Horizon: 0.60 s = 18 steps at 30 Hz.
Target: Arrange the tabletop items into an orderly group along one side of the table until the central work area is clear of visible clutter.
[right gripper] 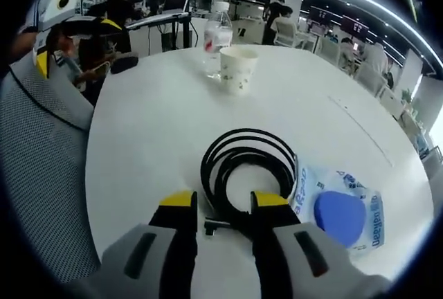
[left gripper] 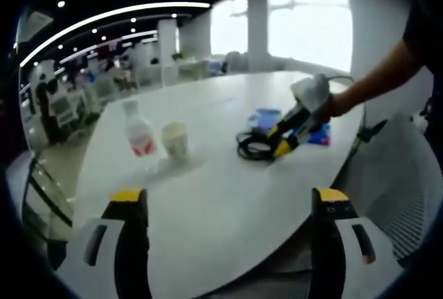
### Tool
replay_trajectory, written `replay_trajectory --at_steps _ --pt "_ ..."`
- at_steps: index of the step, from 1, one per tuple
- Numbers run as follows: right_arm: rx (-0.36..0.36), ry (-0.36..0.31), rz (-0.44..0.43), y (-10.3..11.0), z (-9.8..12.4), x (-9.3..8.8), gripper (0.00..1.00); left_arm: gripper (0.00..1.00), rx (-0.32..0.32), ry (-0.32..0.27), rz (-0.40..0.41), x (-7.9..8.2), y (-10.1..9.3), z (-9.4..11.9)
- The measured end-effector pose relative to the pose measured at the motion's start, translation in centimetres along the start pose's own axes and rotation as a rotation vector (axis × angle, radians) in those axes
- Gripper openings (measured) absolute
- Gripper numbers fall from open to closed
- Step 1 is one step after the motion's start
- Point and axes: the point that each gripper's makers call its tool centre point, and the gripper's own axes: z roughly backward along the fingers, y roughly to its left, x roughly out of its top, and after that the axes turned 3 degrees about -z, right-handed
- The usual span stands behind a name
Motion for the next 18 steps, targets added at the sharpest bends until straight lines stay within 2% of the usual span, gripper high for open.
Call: replay_trajectory --at_steps 6,8,12,18 --pt "0.027 0.027 0.009 0.5 -0.6 -0.2 0.22 0.94 -0.001 0.005 0.000 -0.1 0.0 0.0" --pt "0.038 0.049 0.068 0.7 -1.0 -0.4 0.20 0.94 -0.001 0.007 0.001 -0.1 0.0 0.0" --pt "0.053 0.069 0.094 1.0 -1.4 -0.6 0.14 0.94 -0.002 0.002 0.004 0.0 -0.1 0.0" --pt "0.056 0.079 0.115 0.9 -1.6 -0.5 0.12 0.94 -0.002 0.003 0.004 0.0 -0.1 0.0"
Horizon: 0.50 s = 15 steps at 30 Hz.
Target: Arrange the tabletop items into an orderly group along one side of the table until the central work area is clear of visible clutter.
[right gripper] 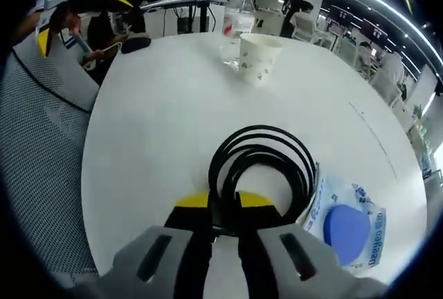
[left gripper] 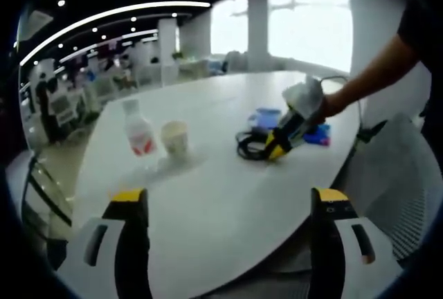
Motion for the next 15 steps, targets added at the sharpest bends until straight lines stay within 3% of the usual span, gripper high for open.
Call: replay_trajectory --at_steps 15 --pt "0.018 -0.023 -0.001 1.3 0.4 0.8 0.08 0.94 0.000 0.005 -0.005 -0.1 -0.1 0.0"
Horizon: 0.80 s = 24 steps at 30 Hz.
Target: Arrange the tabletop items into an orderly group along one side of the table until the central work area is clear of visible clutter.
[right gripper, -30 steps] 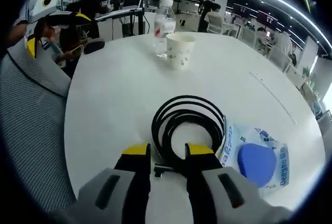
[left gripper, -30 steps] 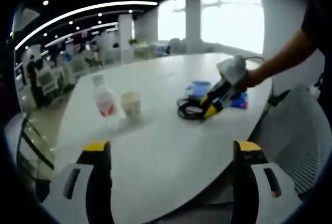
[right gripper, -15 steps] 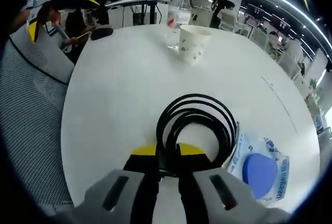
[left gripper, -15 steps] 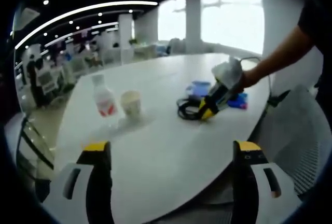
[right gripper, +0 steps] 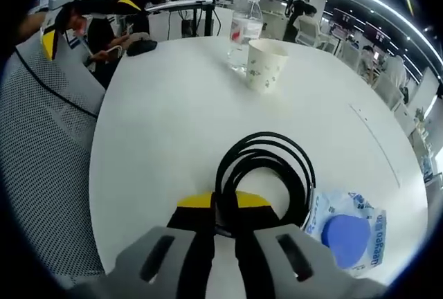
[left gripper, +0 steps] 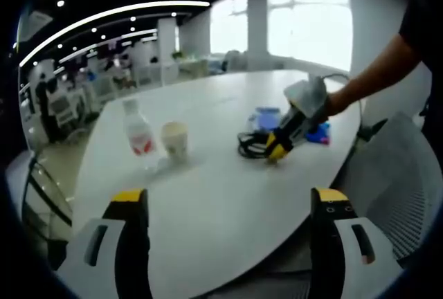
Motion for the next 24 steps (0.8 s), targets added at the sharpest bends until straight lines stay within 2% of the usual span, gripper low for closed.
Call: replay_trajectory --at_steps 24 --pt "0.058 -0.016 0.028 4.5 0.9 -0.4 0.08 0.94 -0.004 0.006 -0.007 -0.2 0.0 0.0"
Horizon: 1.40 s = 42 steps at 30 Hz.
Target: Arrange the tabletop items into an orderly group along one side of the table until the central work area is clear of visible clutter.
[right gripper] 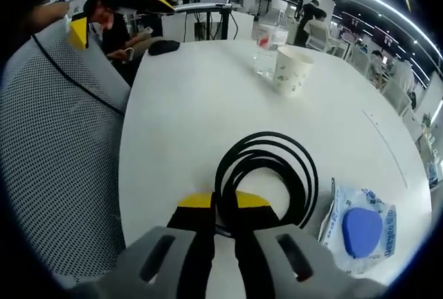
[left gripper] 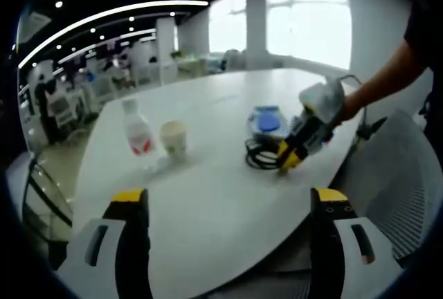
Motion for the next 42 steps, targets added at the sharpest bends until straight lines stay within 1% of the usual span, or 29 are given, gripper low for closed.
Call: replay_trajectory --at_steps 13,16,17,19,25,30,38,42 --pt "0.001 0.010 0.010 0.4 -0.2 -0.2 0.09 0.94 0.006 -0.004 0.001 0.0 0.1 0.0" --pt "0.002 0.011 0.007 0.5 -0.3 -0.3 0.11 0.94 0.008 -0.005 0.000 0.1 0.1 0.0" --pt "0.003 0.014 0.002 0.5 -0.3 -0.3 0.13 0.93 0.005 -0.011 -0.004 0.2 0.0 -0.1" --pt "0.006 -0.002 -0.005 0.6 -0.2 0.1 0.15 0.93 0.002 -0.011 -0.015 0.2 -0.1 -0.1" --pt "-0.005 -0.011 -0.014 0.5 0.2 0.4 0.19 0.93 0.002 -0.010 -0.009 0.2 0.0 0.0" --pt "-0.015 -0.033 -0.032 0.4 0.6 0.9 0.23 0.93 -0.004 0.000 -0.027 0.1 -0.3 -0.1" --pt "-0.049 -0.088 -0.080 -0.2 1.8 1.9 0.27 0.93 -0.010 0.004 -0.002 0.1 -0.3 -0.2" --pt "-0.064 -0.097 -0.097 -0.7 2.4 2.0 0.30 0.93 -0.015 0.016 -0.029 0.1 -0.6 -0.2"
